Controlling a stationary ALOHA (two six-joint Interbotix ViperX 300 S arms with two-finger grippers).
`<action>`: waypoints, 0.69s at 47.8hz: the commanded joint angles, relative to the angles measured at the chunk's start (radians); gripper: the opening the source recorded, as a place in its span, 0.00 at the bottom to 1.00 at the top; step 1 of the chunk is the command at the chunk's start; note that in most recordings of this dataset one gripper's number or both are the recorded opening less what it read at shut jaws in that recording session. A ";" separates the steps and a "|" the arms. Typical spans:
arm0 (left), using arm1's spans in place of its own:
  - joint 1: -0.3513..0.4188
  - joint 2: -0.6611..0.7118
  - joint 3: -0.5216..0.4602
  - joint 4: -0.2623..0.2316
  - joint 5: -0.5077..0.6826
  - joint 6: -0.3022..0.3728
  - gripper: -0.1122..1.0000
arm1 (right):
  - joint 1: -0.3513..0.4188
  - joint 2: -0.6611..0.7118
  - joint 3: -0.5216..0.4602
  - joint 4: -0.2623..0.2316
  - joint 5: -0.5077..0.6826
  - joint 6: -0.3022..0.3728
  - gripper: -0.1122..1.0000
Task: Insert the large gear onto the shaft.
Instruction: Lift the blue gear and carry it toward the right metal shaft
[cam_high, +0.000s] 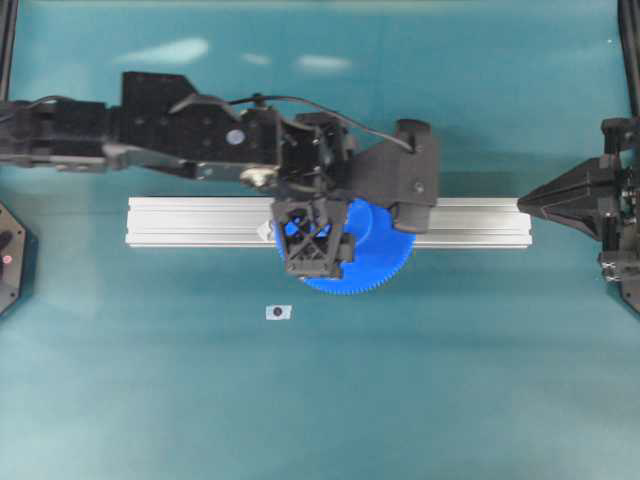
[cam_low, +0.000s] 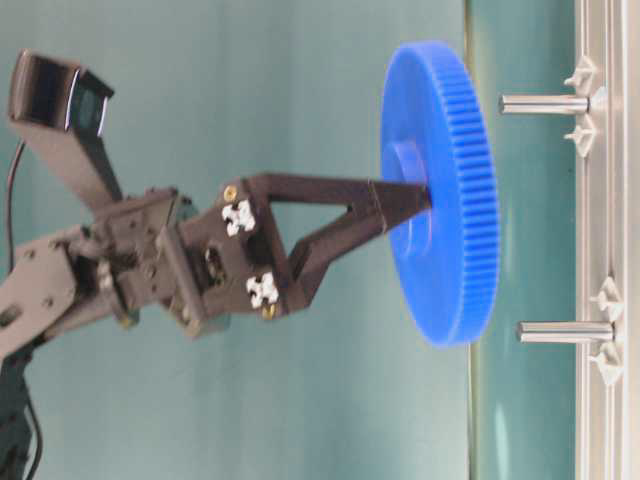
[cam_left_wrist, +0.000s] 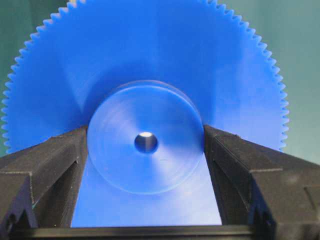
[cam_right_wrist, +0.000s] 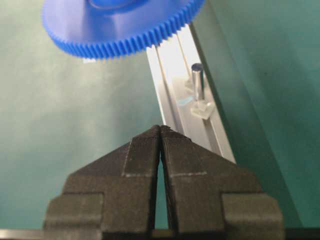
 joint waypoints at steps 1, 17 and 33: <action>0.015 0.002 -0.067 0.002 0.002 0.017 0.79 | -0.002 0.005 -0.009 0.000 -0.011 0.008 0.18; 0.051 0.107 -0.193 0.000 0.011 0.080 0.79 | -0.003 -0.023 -0.008 -0.008 -0.005 0.008 0.18; 0.058 0.201 -0.290 0.002 0.028 0.117 0.79 | -0.002 -0.057 0.000 -0.009 0.014 0.008 0.18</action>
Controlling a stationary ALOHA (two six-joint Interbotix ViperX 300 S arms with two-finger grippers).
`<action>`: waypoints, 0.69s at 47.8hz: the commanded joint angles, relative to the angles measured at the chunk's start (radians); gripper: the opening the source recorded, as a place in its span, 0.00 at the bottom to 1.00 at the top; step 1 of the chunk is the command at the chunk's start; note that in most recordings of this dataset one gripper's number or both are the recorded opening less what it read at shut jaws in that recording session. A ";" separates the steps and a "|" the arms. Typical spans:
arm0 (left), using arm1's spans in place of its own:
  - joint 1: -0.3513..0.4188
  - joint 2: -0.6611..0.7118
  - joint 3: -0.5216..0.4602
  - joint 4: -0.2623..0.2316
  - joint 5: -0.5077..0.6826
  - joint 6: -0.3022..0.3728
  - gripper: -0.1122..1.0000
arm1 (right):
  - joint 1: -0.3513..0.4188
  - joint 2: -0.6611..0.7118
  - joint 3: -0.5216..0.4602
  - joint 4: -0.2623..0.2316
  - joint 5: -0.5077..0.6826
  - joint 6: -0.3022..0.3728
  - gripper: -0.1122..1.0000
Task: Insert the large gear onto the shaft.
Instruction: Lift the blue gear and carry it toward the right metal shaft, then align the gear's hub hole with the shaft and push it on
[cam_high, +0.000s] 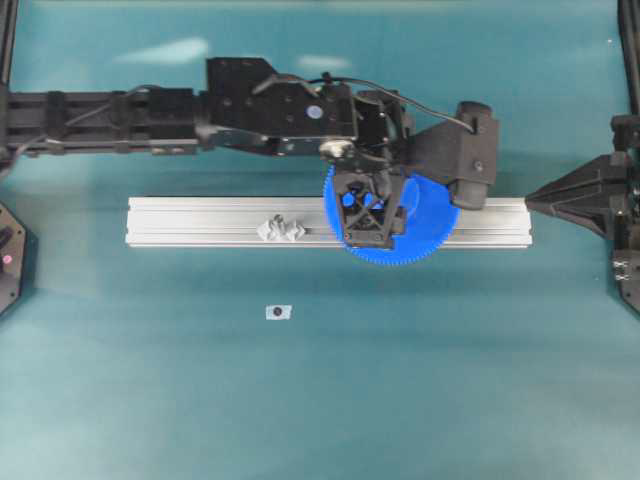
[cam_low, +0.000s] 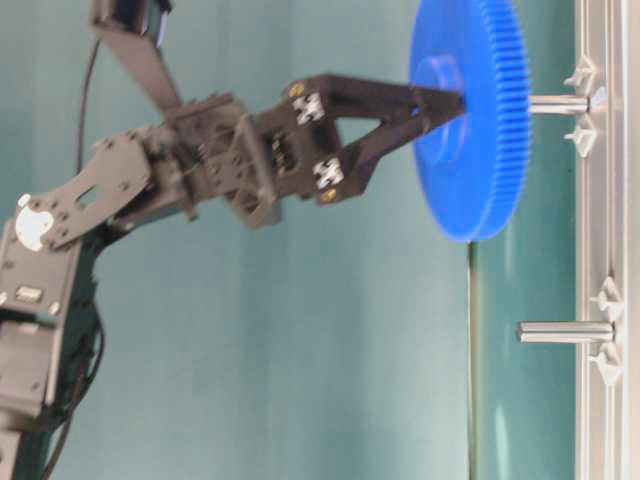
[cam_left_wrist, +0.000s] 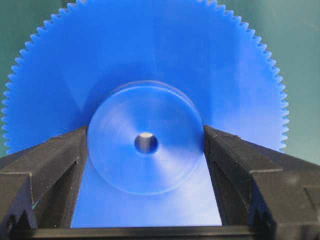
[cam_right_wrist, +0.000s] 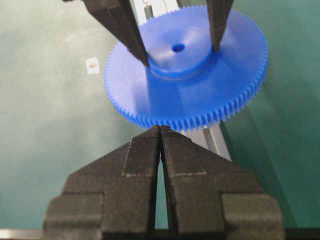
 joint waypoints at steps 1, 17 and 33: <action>0.003 -0.012 -0.055 0.002 0.002 0.005 0.79 | -0.002 0.002 -0.011 -0.002 0.006 0.008 0.18; 0.020 0.029 -0.110 0.002 0.026 0.009 0.79 | -0.002 -0.009 -0.011 -0.002 0.014 0.008 0.18; 0.025 0.051 -0.112 0.002 0.028 0.009 0.79 | -0.003 -0.009 -0.009 -0.002 0.014 0.009 0.18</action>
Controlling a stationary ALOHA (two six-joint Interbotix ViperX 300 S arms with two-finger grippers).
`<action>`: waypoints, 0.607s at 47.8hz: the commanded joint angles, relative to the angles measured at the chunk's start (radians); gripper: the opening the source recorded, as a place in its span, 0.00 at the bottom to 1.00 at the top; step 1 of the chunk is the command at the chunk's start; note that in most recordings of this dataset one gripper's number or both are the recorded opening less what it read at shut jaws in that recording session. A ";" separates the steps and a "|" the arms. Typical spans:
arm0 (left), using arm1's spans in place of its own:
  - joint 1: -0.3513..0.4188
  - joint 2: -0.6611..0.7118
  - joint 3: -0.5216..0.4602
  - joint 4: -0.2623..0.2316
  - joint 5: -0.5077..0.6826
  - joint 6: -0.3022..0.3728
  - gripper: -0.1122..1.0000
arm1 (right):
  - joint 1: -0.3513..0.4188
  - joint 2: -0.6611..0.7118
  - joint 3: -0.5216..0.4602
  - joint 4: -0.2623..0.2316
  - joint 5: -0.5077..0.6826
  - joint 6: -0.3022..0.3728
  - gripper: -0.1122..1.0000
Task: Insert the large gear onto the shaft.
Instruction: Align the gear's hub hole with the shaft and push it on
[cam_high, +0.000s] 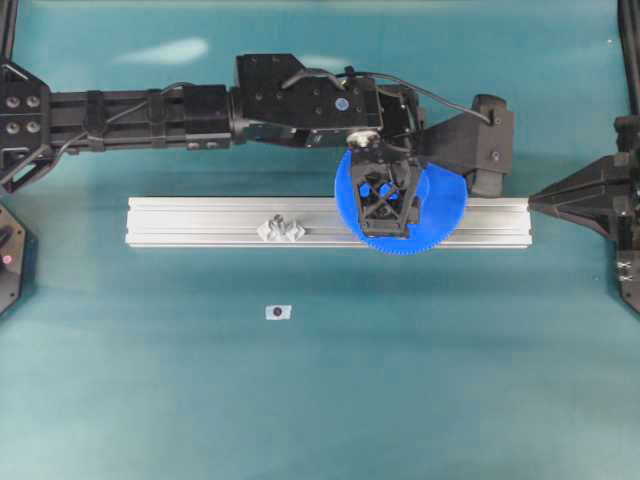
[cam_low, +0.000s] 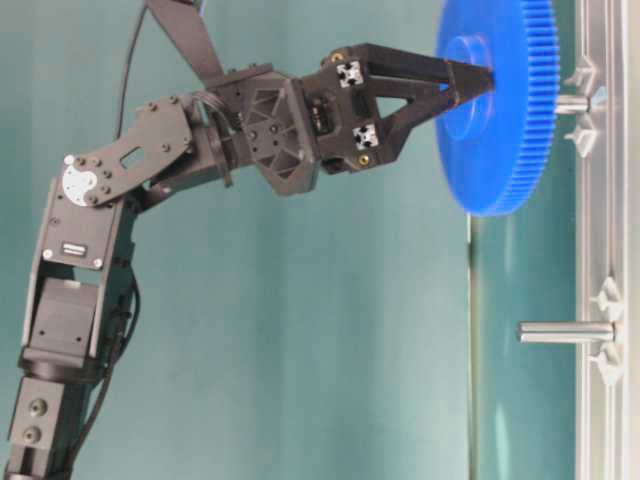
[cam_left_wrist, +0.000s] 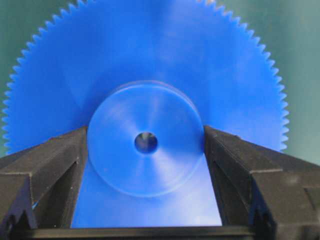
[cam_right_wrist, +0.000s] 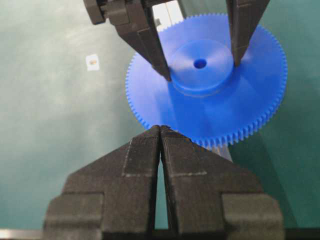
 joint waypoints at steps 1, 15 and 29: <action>-0.003 -0.023 -0.029 0.000 -0.003 0.002 0.79 | -0.002 0.006 -0.009 -0.002 -0.006 0.009 0.18; -0.003 -0.014 -0.017 0.002 -0.002 0.002 0.79 | -0.002 0.006 -0.009 -0.002 -0.005 0.009 0.18; 0.028 -0.014 -0.015 0.002 0.028 0.002 0.79 | -0.002 0.006 -0.006 -0.002 -0.005 0.009 0.18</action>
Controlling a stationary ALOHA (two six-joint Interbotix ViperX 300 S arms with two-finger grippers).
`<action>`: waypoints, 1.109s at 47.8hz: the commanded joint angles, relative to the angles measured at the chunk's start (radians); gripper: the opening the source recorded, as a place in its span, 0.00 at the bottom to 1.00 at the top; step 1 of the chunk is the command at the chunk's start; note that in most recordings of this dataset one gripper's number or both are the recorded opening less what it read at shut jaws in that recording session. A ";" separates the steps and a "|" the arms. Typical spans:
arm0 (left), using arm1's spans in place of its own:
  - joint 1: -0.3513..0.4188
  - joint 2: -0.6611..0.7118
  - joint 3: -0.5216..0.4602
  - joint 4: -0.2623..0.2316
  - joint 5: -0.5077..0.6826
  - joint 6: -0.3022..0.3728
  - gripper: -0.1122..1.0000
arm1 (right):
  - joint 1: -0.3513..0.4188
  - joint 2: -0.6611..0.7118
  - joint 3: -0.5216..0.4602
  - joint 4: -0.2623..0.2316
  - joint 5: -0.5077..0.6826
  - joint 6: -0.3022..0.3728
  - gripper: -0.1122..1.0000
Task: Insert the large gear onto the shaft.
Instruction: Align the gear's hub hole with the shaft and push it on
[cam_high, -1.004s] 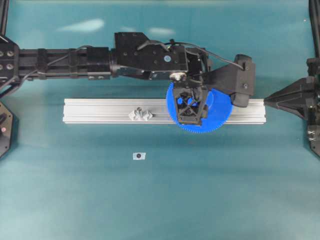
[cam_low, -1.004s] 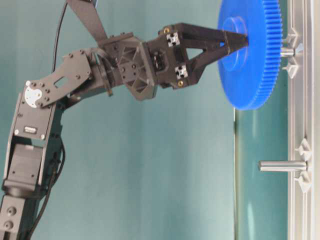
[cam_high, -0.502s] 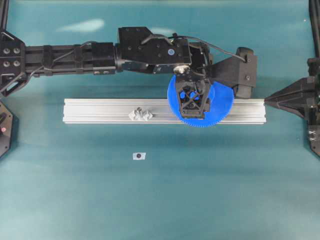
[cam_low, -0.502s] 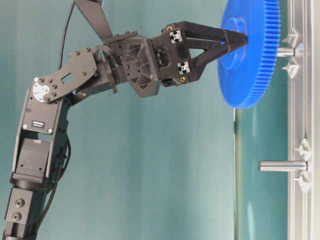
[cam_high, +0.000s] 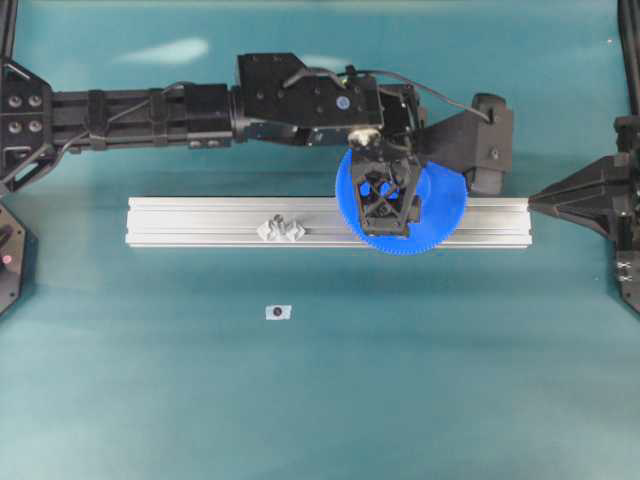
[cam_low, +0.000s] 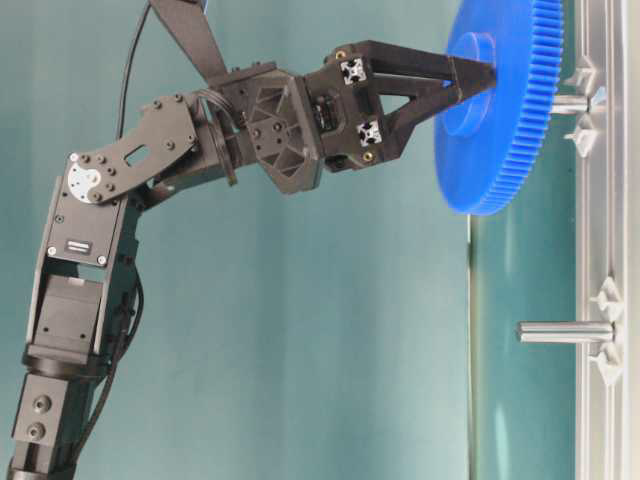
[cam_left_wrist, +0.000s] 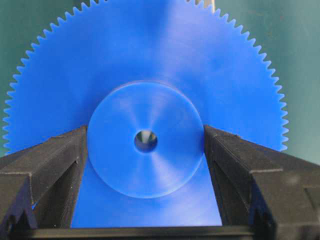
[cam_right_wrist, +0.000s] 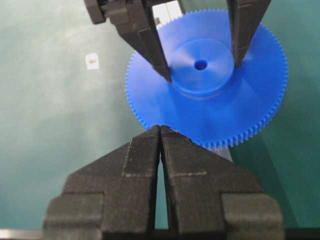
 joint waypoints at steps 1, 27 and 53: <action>0.021 -0.021 -0.012 0.005 0.011 0.002 0.79 | -0.003 0.006 -0.009 -0.002 -0.005 0.009 0.18; 0.011 -0.028 -0.018 0.005 0.026 -0.008 0.79 | -0.002 0.006 -0.009 0.000 -0.005 0.011 0.18; -0.054 -0.021 -0.003 0.005 0.034 -0.069 0.79 | -0.002 0.006 -0.008 0.000 -0.005 0.011 0.18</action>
